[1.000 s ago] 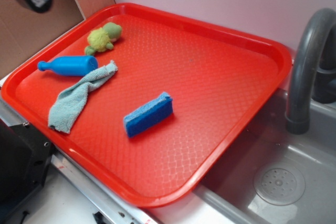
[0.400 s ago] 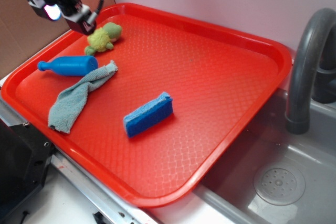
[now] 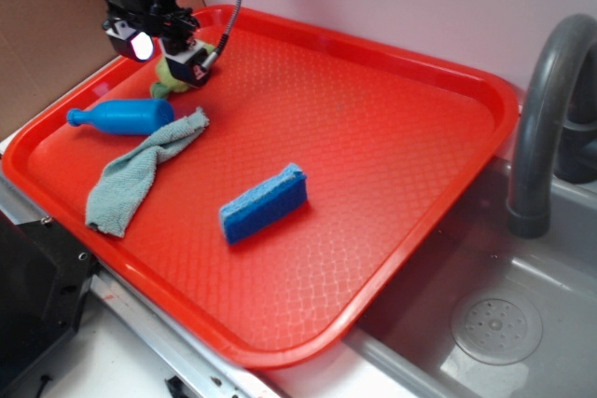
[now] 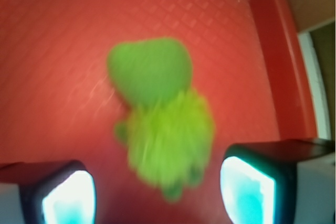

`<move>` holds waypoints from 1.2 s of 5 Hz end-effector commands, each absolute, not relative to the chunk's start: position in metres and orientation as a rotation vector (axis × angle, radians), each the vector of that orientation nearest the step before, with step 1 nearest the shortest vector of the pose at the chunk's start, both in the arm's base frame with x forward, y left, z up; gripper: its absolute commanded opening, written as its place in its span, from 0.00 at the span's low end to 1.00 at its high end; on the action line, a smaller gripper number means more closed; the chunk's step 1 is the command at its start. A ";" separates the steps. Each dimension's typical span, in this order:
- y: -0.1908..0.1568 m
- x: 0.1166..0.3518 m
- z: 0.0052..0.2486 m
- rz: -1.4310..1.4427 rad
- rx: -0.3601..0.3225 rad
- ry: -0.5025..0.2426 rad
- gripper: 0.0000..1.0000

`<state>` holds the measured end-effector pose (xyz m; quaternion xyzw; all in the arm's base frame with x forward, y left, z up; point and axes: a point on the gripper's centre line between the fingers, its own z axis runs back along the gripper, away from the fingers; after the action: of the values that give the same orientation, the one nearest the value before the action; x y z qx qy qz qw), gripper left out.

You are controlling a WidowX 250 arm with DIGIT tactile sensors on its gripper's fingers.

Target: Grab the green animal.

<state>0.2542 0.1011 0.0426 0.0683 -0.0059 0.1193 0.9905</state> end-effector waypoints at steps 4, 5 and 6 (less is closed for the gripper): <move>0.090 0.257 0.063 0.284 0.137 0.046 0.00; 0.064 0.249 0.111 0.292 0.134 -0.058 0.00; 0.039 0.236 0.155 0.244 0.040 -0.139 0.00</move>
<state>0.2383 0.0346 0.1395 0.0206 -0.0348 0.1255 0.9913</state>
